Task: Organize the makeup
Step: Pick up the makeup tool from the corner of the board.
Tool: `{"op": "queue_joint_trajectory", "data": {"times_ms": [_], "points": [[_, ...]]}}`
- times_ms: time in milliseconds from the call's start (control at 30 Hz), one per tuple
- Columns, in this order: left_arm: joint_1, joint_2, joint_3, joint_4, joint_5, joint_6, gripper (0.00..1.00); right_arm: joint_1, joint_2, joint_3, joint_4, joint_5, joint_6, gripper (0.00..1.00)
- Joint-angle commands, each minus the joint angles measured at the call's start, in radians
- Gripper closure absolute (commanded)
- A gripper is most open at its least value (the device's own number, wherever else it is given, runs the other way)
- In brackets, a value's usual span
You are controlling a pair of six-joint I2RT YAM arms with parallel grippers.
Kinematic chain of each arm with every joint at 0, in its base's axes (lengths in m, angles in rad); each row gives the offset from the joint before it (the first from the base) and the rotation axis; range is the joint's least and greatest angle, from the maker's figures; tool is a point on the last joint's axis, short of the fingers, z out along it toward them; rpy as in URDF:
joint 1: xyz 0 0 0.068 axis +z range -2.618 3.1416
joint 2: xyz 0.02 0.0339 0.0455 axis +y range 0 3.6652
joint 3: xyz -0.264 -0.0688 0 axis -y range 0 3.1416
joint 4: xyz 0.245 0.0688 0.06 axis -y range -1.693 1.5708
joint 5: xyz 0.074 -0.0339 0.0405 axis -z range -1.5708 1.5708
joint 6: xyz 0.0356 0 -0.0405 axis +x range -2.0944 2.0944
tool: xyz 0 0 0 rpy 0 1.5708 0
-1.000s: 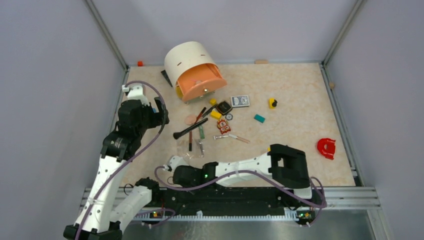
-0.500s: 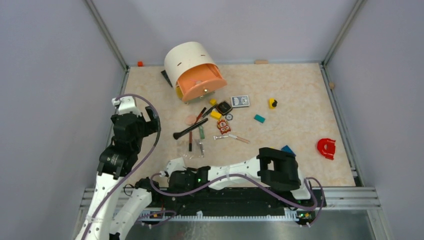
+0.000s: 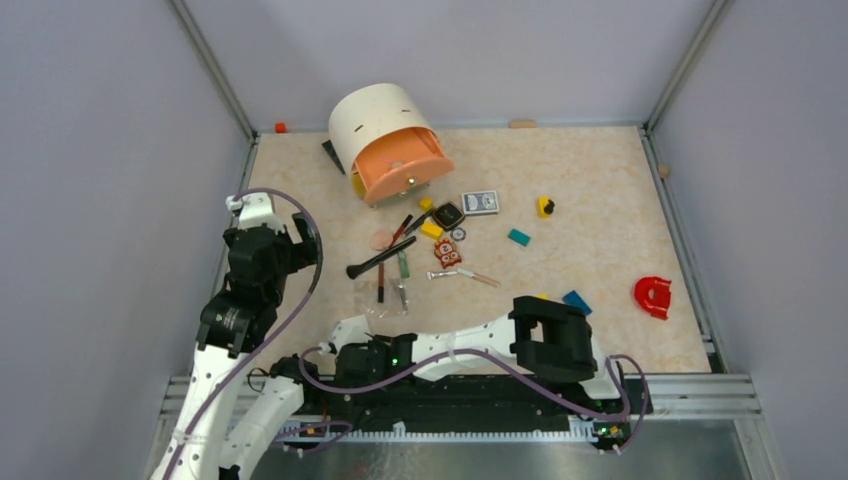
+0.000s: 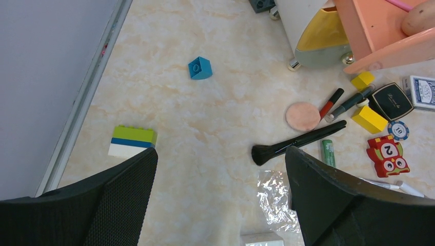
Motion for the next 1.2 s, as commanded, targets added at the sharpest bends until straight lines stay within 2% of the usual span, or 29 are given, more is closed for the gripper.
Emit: {"op": "queue_joint_trajectory", "data": {"times_ms": [0, 233, 533, 800, 1167], "points": [[0.001, -0.013, -0.012, 0.055, -0.010, 0.010, 0.01, 0.006, 0.034, 0.027, -0.067, 0.059, 0.006, 0.65], [0.001, -0.012, -0.014, 0.061, -0.003, 0.013, 0.01, 0.006, 0.031, 0.011, -0.062, 0.001, -0.014, 0.72], [0.001, -0.014, -0.017, 0.066, 0.001, 0.016, 0.01, 0.007, 0.008, -0.006, -0.056, 0.003, -0.005, 0.99], [0.001, -0.017, -0.021, 0.067, 0.002, 0.017, 0.01, 0.007, -0.094, -0.049, -0.024, 0.036, 0.004, 1.00], [0.001, -0.018, -0.027, 0.073, 0.005, 0.018, 0.01, -0.002, -0.325, -0.207, 0.040, 0.094, -0.001, 1.00]]}}
